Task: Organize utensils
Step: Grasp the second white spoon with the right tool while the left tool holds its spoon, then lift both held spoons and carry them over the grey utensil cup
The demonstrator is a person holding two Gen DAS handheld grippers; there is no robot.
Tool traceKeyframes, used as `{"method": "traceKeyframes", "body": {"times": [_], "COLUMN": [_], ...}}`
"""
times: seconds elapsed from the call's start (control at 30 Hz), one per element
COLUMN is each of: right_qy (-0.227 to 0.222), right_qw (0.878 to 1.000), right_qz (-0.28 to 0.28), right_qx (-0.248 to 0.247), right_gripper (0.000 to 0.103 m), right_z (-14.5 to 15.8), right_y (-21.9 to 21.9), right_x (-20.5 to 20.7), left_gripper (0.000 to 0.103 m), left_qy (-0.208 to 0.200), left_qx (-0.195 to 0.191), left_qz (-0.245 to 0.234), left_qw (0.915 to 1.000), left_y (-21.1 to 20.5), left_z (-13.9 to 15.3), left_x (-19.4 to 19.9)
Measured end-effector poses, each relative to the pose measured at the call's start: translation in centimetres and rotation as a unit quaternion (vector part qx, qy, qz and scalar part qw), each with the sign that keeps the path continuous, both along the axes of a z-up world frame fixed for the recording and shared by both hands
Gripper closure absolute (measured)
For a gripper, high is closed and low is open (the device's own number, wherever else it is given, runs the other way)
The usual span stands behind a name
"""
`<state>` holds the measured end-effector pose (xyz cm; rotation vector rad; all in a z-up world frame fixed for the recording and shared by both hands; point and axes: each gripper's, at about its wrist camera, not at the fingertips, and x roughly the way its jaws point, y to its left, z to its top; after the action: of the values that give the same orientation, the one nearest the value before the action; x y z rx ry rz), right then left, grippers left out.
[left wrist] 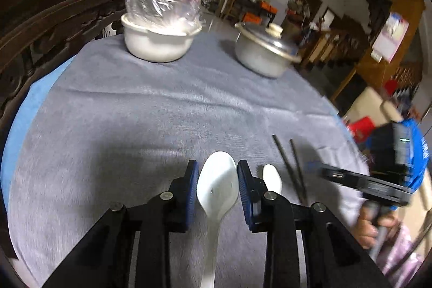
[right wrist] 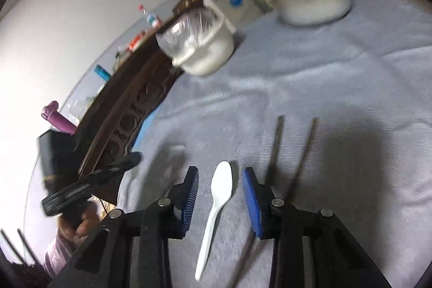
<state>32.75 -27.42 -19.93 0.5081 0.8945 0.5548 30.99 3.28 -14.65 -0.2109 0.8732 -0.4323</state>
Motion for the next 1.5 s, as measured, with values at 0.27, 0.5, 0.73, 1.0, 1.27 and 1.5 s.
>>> {"method": "traceKeyframes", "body": {"times": [0.27, 0.5, 0.73, 1.0, 1.27, 1.5], "right_qy": [0.055, 0.027, -0.014, -0.078, -0.174, -0.282], "right_qw": [0.997, 0.991, 0.996, 0.978, 0.932, 0.89], "right_qz": [0.046, 0.062, -0.024, -0.189, -0.315, -0.354], "right_qx": [-0.023, -0.117, -0.084, -0.046, -0.028, -0.056], "right_gripper": [0.067, 0.1, 0.1, 0.1, 0.1, 0.1], "right_z": [-2.6, -2.0, 0.5, 3.6, 8.4, 13.3], "right_y": [3.1, 6.2, 1.9, -5.3, -8.9, -6.4], "right_x": [3.3, 2.9, -0.3, -8.7, -19.7, -26.3], "left_gripper": [0.072, 0.072, 0.072, 0.072, 0.072, 0.072], "left_qy": [-0.022, -0.058, -0.077, -0.117, -0.196, -0.258], "left_qx": [-0.065, -0.106, -0.115, -0.143, -0.131, -0.147], "left_qz": [0.017, 0.023, 0.046, 0.073, 0.083, 0.084], "left_qw": [0.9975, 0.9924, 0.9893, 0.9801, 0.9683, 0.9513], "left_y": [3.3, 3.8, 4.6, 4.7, 2.5, 0.7], "left_z": [2.2, 3.9, 5.0, 7.0, 9.8, 11.6], "left_x": [-3.8, -6.3, -8.6, -13.2, -18.0, -21.2]}}
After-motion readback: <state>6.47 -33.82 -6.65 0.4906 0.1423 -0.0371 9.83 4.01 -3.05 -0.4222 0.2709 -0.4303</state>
